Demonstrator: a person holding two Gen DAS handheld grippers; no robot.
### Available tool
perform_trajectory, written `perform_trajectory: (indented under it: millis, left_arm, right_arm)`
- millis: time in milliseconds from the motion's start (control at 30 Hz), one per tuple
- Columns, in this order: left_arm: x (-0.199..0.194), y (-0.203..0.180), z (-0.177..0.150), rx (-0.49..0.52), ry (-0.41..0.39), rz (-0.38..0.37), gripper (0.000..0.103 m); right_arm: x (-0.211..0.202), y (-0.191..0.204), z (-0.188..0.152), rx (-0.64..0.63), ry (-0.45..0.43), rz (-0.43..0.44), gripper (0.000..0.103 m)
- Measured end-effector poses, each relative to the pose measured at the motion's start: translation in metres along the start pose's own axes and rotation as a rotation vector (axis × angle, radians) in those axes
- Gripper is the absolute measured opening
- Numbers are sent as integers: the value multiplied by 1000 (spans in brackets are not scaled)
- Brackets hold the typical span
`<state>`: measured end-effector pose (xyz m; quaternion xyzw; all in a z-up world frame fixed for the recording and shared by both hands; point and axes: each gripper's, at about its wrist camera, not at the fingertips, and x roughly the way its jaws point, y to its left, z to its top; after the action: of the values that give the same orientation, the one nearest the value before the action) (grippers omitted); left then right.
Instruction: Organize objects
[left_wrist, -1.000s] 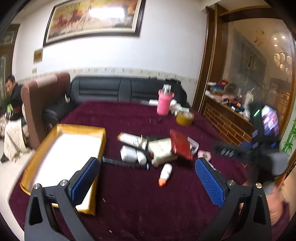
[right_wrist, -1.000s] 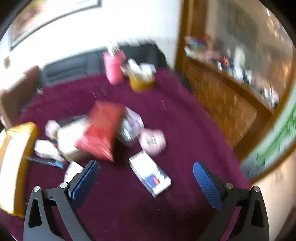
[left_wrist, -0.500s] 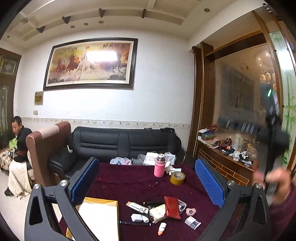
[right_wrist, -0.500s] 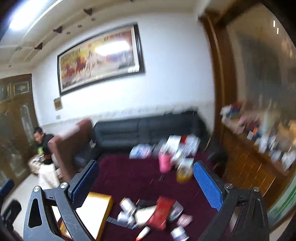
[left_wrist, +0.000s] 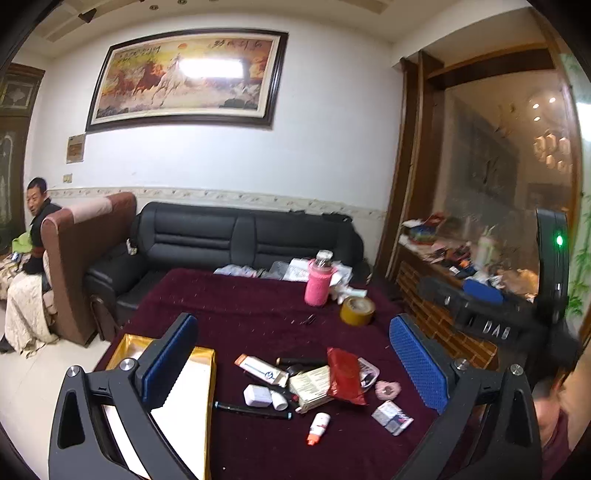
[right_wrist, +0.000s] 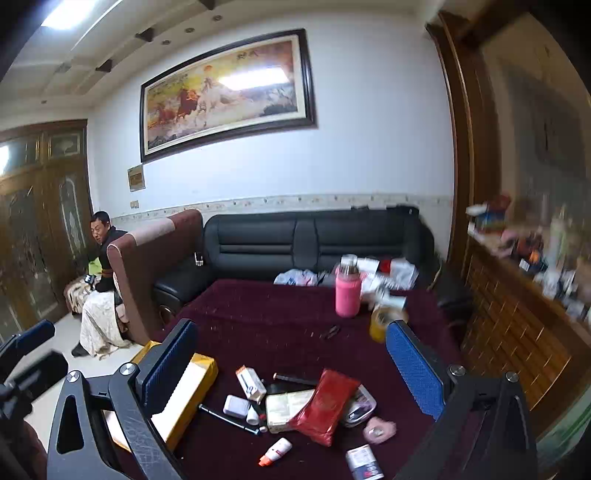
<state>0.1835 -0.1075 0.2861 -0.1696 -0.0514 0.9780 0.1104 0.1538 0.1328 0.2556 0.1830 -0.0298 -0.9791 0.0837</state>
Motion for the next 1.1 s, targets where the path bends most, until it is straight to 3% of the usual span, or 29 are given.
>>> perform_trajectory:
  millis: [233,467,600,733,933,1100]
  left_arm:
    - [83,-9,-35,-9,91,106,103]
    - [154,-5,-54,-117,118,95,103]
    - [178,1,-69,-96,183,145,103]
    - [178,25,-78,-167,259,111,103]
    - [147,64,-88,-208,281,117,103]
    - [124,87,-96,-226,287,136,103]
  right_arm:
    - [74,-39,-46,19,60,-64,103]
    - [97,-84,-65,46,90,-144,103]
    - [101,-100,-70,98,91,-174,103]
    - [85,-98,-71,143,43,-178,103]
    - [87,-90,-92,206,147,-126,103]
    - [82,-71,-110,219,203,-140,103]
